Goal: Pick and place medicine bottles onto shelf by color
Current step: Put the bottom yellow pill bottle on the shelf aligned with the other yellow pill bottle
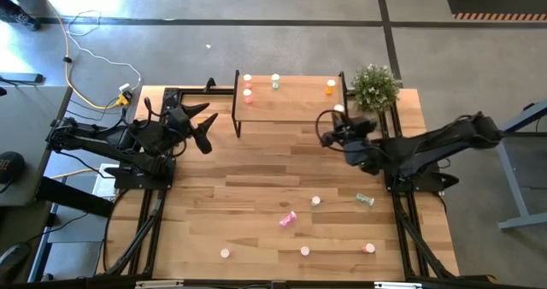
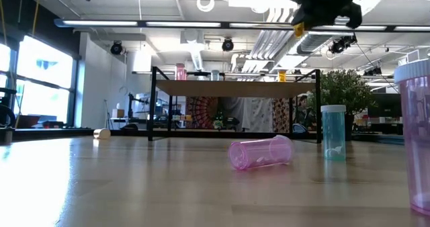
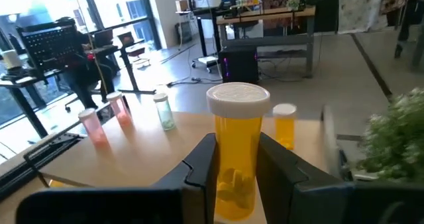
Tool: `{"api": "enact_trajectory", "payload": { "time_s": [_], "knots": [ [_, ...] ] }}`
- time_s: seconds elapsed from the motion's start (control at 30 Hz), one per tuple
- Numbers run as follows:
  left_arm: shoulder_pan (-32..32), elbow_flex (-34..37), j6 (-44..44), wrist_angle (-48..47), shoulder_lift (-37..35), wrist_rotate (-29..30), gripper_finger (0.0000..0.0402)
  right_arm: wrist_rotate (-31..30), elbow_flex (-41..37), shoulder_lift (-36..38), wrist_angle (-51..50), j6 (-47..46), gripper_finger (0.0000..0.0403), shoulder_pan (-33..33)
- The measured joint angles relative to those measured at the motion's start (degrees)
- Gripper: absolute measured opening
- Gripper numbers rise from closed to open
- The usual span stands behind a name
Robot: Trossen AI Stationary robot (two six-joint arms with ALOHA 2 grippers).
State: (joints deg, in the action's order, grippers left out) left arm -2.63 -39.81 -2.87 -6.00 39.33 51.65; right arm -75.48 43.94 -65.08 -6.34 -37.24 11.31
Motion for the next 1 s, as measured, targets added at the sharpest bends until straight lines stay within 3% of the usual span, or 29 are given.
{"api": "enact_trajectory", "payload": {
  "time_s": [0.33, 0.57, 1.0],
  "knots": [
    [0.0, 0.0, -1.9, -0.1, 0.0, 0.0, 0.0179, -7.1, -0.1, -13.7, 8.2, -3.4, 0.0069, -1.1],
    [0.0, 0.0, -5.7, -0.2, 0.0, -0.4, 0.0179, -7.5, -0.1, -20.6, 13.7, -3.7, 0.0069, -6.2],
    [0.0, 0.0, -8.3, -0.2, 0.0, -0.3, 0.0179, -7.2, -0.1, -25.2, 21.0, 0.3, 0.0069, -14.7]
  ]
}}
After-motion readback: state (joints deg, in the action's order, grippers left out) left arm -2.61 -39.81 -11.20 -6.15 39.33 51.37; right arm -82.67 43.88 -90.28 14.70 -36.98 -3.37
